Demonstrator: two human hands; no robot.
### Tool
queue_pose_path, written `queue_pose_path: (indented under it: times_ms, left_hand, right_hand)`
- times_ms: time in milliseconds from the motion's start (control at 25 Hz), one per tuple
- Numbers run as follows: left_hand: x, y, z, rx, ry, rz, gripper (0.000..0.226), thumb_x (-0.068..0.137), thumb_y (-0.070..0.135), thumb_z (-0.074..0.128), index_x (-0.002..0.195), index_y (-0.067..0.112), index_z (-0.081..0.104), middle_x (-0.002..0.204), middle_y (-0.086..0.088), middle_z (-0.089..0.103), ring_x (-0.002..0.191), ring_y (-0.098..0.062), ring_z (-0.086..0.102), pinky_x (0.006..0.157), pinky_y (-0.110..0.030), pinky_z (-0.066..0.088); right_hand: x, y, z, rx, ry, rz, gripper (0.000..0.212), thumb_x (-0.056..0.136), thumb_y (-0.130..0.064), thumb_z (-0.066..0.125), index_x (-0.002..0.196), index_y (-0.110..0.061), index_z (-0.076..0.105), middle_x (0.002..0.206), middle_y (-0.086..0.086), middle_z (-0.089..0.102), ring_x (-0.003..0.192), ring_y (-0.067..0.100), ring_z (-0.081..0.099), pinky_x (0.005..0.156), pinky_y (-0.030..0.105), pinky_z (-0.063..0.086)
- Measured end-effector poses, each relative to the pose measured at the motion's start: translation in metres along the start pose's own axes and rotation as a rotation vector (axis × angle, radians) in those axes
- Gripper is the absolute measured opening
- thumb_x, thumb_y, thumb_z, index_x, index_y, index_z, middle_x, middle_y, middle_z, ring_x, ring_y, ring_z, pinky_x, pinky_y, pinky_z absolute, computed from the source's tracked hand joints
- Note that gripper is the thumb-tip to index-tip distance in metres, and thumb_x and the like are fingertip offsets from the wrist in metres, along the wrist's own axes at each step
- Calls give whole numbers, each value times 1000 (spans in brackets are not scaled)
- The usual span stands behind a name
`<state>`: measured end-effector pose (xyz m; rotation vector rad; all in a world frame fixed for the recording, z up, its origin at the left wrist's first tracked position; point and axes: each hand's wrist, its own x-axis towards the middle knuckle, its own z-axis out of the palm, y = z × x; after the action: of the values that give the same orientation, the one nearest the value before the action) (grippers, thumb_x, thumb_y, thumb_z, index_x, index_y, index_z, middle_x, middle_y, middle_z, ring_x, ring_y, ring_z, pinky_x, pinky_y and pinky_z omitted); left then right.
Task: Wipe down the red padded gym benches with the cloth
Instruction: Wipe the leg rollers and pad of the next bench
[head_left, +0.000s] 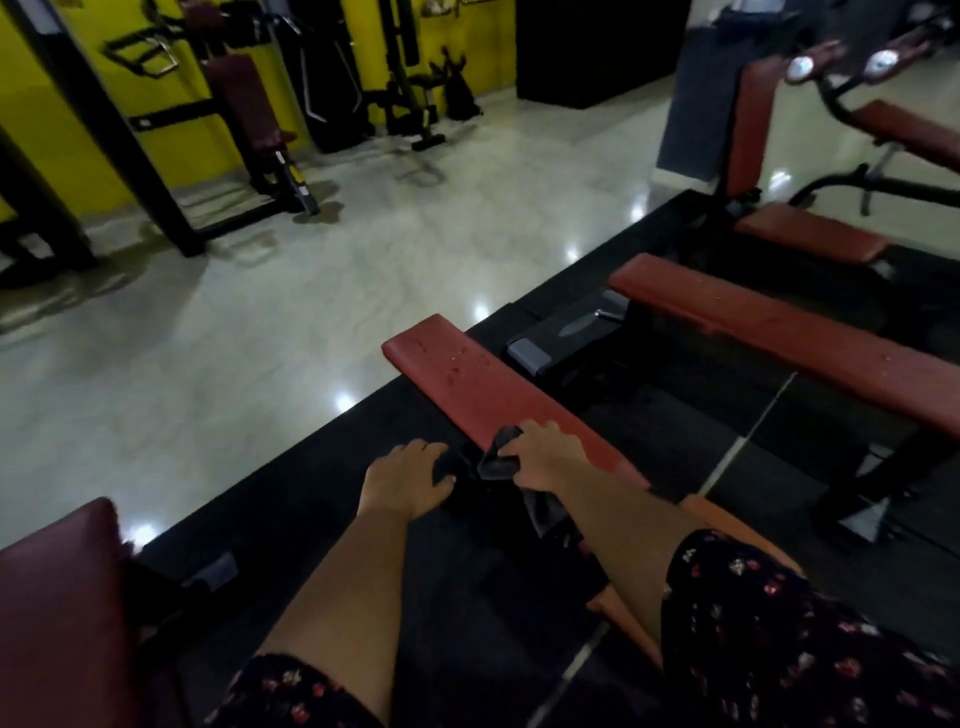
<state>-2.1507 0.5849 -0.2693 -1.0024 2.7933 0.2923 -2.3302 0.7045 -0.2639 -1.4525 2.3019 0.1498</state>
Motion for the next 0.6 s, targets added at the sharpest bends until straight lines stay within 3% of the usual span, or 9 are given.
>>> queue_pose_path:
  times_ms: [360, 600]
  left_hand:
    - [140, 5, -22, 32, -63, 361, 57, 96, 49, 49, 148, 29, 37, 145, 1, 45, 130, -22, 45, 103, -41, 42]
    - [218, -5, -35, 173, -75, 530, 60, 95, 53, 48, 148, 28, 36, 144, 1, 45, 130, -22, 45, 103, -38, 42]
  right_hand:
    - [56, 38, -29, 105, 67, 327, 47, 94, -33, 54, 139, -42, 48, 139, 3, 38, 124, 33, 38, 97, 48, 43]
    - [77, 24, -35, 71, 47, 466, 45, 98, -32, 49, 141, -44, 44, 144, 4, 34, 126, 34, 36, 98, 52, 41]
